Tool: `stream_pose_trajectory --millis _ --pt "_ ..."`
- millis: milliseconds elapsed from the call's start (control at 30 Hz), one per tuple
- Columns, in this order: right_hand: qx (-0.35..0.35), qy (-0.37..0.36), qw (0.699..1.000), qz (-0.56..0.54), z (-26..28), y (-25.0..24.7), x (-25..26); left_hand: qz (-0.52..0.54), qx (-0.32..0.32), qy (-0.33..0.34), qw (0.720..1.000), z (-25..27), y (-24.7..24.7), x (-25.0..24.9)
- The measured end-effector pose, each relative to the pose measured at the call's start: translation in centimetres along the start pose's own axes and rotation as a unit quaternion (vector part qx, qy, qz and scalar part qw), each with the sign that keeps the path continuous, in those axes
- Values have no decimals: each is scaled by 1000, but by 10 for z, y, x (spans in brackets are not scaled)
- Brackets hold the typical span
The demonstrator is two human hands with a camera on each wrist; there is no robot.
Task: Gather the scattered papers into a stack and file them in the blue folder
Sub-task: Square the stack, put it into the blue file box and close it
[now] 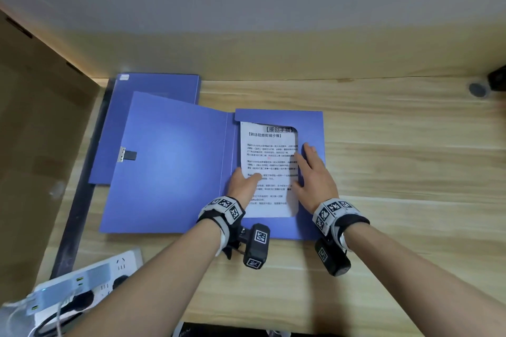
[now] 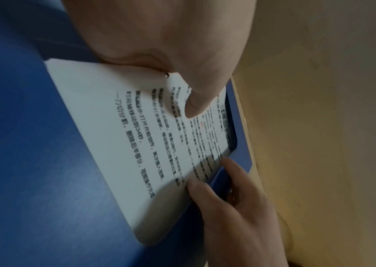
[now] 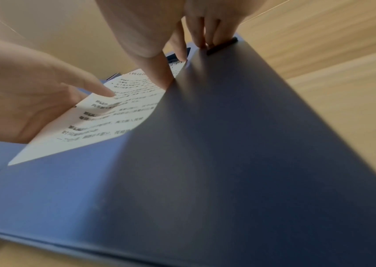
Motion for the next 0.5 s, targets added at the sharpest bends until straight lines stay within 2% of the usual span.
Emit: stream_pose_trajectory --millis 100,167,233,267,400,500 --pt "10 -9 1000 7 0 1 -2 -16 12 1 1000 1 8 -1" --pt "15 -14 1000 6 0 -1 -3 -24 -36 15 999 1 -2 -4" --pt "18 -15 1000 4 -1 -3 -2 -33 -97 59 993 2 -14 -10" --pt "20 -15 1000 3 -1 -3 -2 -44 -100 78 991 4 -16 -12" --pt "27 -13 1000 -3 0 -3 -1 -124 14 109 986 21 5 -10" --pt "37 -8 999 -5 0 -3 -1 -161 34 94 982 23 11 -7"
Point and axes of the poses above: each hand's wrist, its own z-axis away from the middle knuckle, its own y-axis out of the palm, x = y × z, the point moved 7 cm from there along -z, towards the middle knuckle, and after that the axes turned 13 degrees about -x, right-handed, at the moved point
